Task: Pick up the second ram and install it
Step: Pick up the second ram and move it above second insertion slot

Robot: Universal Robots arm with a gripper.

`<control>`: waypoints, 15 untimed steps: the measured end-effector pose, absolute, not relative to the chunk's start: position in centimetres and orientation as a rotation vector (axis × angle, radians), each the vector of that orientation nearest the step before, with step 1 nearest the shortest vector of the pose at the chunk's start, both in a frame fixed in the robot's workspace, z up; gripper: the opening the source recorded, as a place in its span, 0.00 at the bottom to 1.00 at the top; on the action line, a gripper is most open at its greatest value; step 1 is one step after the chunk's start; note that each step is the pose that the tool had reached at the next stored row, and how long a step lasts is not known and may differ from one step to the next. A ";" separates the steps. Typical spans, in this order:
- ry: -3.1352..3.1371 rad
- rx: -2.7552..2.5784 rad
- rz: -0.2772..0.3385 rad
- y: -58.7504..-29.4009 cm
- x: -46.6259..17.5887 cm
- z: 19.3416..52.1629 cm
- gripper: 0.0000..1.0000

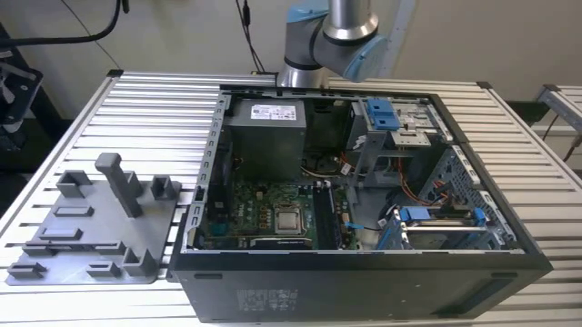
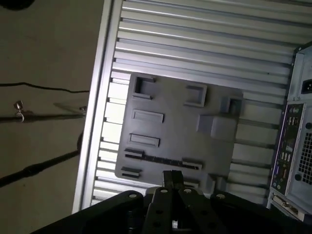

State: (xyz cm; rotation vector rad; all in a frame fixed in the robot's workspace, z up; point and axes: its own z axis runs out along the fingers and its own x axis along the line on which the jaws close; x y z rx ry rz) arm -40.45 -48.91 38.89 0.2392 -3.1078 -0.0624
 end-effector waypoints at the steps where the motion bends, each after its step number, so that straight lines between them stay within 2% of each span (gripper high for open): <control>1: -3.106 0.255 -0.062 -48.9 -40.4 38.9 0.11; 15: -3.065 0.543 -0.049 -48.9 -40.4 38.9 0.11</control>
